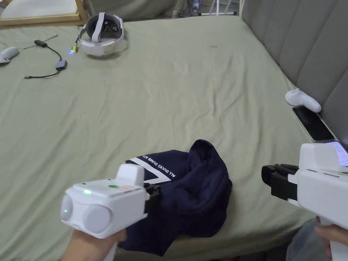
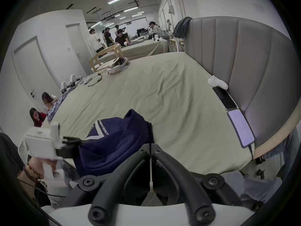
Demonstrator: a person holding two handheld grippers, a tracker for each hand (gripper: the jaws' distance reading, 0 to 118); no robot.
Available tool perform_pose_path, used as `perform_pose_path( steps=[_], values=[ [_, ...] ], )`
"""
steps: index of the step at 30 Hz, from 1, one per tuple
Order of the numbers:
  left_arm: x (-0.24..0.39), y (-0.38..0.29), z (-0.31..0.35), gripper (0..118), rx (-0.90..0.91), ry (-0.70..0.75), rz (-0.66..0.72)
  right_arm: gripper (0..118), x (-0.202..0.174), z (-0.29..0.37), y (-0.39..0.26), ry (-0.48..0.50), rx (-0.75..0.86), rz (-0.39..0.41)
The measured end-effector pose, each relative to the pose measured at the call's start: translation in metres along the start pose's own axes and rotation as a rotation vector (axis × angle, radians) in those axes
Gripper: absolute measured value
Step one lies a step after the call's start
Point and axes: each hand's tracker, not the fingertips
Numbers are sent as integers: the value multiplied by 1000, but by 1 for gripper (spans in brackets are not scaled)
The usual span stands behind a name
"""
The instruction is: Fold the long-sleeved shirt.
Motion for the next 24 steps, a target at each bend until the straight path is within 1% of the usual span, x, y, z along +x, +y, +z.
perform_pose_path(
  steps=[1,2,3,4,6,8,10,12,13,15,17,19,20,21,22,23,24],
  values=[
    [2,-2,-8,4,27,-50,23,0,0,2,-2,-1,0,-1],
    [18,-1,-15,4,54,-95,20,0,0,3,-3,-1,-1,-3],
    [35,1,-24,4,62,-128,-12,0,0,3,-4,-3,-6,-6],
    [47,2,-33,4,64,-132,-46,0,0,4,-5,-10,-12,-5],
    [67,7,-57,4,34,-128,-67,0,1,6,-6,-23,-17,2],
    [80,10,-82,4,-35,-148,-52,0,4,9,-8,-33,-21,-3],
    [86,5,-96,4,-62,-176,-57,0,6,11,-9,-40,-22,-12],
    [90,5,-101,4,-62,-177,-71,0,10,10,-10,-36,-27,-34],
    [85,3,-100,4,-62,-181,-66,0,11,7,-10,-20,-35,-60],
    [67,17,-78,4,-5,-238,31,0,11,-4,-9,32,-38,-133],
    [43,28,-37,4,88,-294,131,0,6,-19,-7,104,-54,-202],
    [10,38,1,4,194,-255,222,0,-2,-40,-6,185,-72,-253],
    [-5,42,17,4,232,-250,244,0,-5,-51,-7,227,-93,-279],
    [-17,41,40,4,258,-220,243,0,-10,-62,-7,247,-132,-318],
    [-30,42,55,4,275,-185,236,0,-15,-72,-9,271,-141,-337],
    [-41,41,68,4,290,-146,228,0,-20,-80,-10,300,-144,-345],
    [-52,38,79,4,310,-101,226,0,-24,-89,-10,303,-150,-347]
  ],
)
